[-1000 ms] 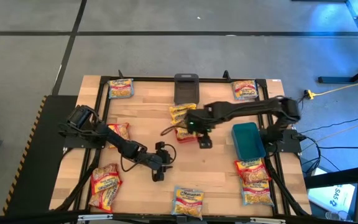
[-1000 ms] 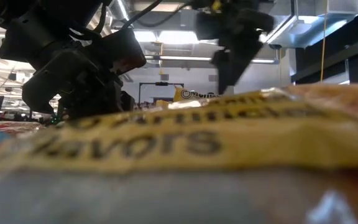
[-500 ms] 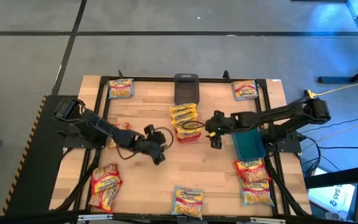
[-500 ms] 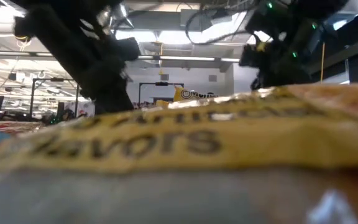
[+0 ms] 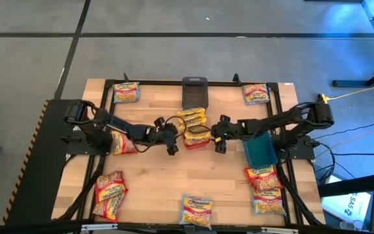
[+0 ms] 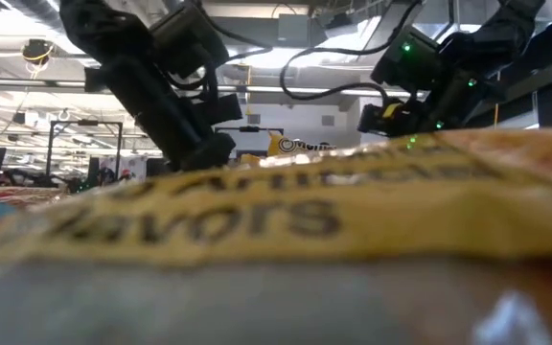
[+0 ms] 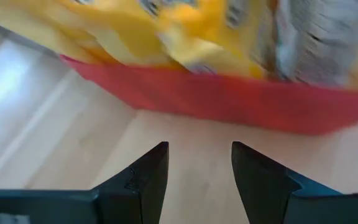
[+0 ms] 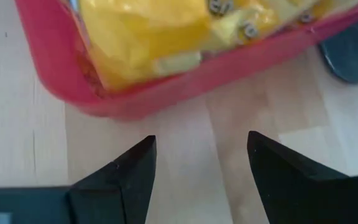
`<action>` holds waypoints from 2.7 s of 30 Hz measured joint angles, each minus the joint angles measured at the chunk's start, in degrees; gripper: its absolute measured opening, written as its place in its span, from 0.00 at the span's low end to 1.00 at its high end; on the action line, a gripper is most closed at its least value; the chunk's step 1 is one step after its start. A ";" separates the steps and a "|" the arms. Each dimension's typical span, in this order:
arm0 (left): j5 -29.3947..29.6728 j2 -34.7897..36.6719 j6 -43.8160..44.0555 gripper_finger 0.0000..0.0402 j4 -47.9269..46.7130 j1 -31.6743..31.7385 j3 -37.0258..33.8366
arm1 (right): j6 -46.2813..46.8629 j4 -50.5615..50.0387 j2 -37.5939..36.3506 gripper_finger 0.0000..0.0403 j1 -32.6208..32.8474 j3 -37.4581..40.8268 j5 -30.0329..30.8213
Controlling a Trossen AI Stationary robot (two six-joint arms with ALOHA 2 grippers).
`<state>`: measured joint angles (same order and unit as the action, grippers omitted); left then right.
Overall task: Sort Maruchan noodles
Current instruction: Adjust the red bin, then adjust the yellow noodle pack in the red bin, then put the blue noodle pack into the black bin
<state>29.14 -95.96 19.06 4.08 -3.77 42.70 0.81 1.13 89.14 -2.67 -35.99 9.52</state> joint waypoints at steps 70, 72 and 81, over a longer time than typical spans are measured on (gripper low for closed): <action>1.47 16.41 6.04 0.42 -15.94 -9.94 0.02 | 0.23 28.27 11.04 0.08 4.92 -11.25 -0.22; 1.34 16.41 6.11 0.42 -15.91 -10.46 0.02 | 0.25 24.85 7.98 0.08 6.06 -11.21 -1.40; -0.34 15.40 5.86 0.42 -8.49 -18.57 0.08 | 11.14 -3.42 -8.55 0.08 19.01 -11.23 -9.43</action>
<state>28.80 -80.57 24.92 -4.41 -22.35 42.78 11.95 -2.30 80.58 16.34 -47.23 0.09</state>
